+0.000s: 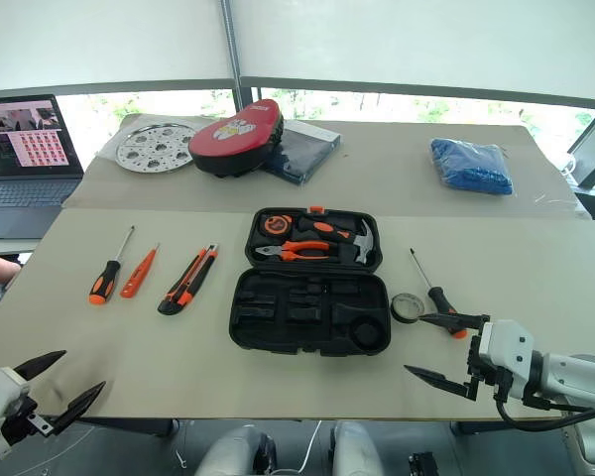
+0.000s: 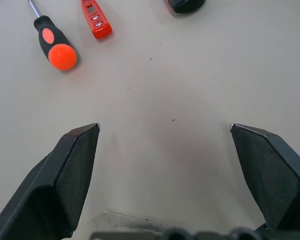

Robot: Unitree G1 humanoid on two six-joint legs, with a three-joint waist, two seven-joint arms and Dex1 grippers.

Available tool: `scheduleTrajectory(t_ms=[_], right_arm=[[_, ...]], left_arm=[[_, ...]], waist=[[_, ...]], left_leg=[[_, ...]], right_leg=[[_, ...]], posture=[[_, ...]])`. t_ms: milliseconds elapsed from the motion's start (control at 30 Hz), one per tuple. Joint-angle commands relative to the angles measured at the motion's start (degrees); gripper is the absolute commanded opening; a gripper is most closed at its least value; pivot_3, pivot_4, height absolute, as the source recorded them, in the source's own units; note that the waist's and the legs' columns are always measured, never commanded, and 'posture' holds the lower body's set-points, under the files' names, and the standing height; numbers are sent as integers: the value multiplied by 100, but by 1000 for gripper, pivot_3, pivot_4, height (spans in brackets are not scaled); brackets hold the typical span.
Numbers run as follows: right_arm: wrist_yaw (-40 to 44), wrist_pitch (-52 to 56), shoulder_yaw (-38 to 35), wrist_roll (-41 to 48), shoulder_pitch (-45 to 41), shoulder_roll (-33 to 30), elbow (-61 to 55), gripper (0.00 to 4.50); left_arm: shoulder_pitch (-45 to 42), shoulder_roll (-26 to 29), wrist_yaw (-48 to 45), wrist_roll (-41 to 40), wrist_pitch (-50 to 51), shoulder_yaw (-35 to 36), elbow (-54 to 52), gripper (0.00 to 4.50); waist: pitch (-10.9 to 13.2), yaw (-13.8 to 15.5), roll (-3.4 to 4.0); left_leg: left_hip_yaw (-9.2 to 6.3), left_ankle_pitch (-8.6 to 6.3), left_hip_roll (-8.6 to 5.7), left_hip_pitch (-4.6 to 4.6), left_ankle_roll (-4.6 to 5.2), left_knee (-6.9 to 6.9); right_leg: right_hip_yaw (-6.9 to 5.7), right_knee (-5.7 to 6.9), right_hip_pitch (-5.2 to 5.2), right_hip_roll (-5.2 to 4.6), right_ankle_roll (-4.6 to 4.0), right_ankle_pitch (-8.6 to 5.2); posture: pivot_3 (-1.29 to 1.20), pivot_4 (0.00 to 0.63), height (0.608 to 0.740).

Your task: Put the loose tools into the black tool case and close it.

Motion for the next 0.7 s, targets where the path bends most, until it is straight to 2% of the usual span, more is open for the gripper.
scheduleTrajectory(t_ms=[33, 100, 200, 300, 467, 500, 600, 700], right_arm=[[-333, 116, 93, 608, -339, 416, -495, 4428], [-950, 498, 281, 1386, -766, 1048, -1227, 4428], [-1368, 707, 467, 1440, -978, 1503, -1675, 4428], [-1633, 776, 665, 1249, -1081, 1667, -1841, 4428], [-1762, 841, 797, 1088, -1230, 1710, -1801, 4428], [-1764, 866, 821, 1065, -1272, 1691, -1787, 4428], [-1691, 935, 906, 1008, -1391, 1615, -1737, 4428], [-1753, 1021, 919, 1005, -1516, 1584, -1744, 4428]], left_arm=[[31, -196, 540, -547, 602, 458, -230, 4500], [129, -621, 1349, -1264, 1522, 1081, -325, 4500], [364, -821, 1743, -1777, 2432, 1337, -651, 4500], [337, -641, 2035, -2275, 3248, 1449, -958, 4500], [-529, 26, 2562, -2925, 4367, 1442, -1055, 4500], [-963, 333, 2752, -3052, 4822, 1252, -906, 4500], [-2821, 1348, 3262, -2471, 5701, 39, -33, 4500], [-3850, 1555, 3389, -2156, 6006, -555, 649, 4500]], waist=[[1, -2, -2], [5, -80, -23], [14, -144, -20], [7, -50, -33], [8, 118, -32], [3, 90, -39], [8, 116, -41], [10, 27, -45]], left_leg=[[0, 0, 0, 0, 0, 0], [1, 1, 12, 3, -3, -4], [-7, -11, 61, 12, -30, -1], [-1, -15, 48, 25, -36, -4], [-10, -12, 39, 36, -46, 2], [-7, -10, 39, 41, -50, 2], [-11, -1, 13, 54, -59, 2], [-12, 16, 2, 59, -73, -5]], right_leg=[[0, 0, 0, 0, 0, 0], [3, 0, -1, 6, -3, 2], [8, 6, 6, 9, 14, 20], [-18, 20, 5, 23, 9, -2], [-38, 32, 5, 15, -28, -24], [-34, 35, 12, 15, -33, -21], [-22, 83, 20, 10, -21, -21], [-16, 95, 12, 18, -18, -14]], posture=[[0, 150, 740], [0, 150, 740], [0, 150, 740], [0, 150, 740], [0, 150, 740], [0, 150, 740], [0, 150, 740], [0, 150, 740]])
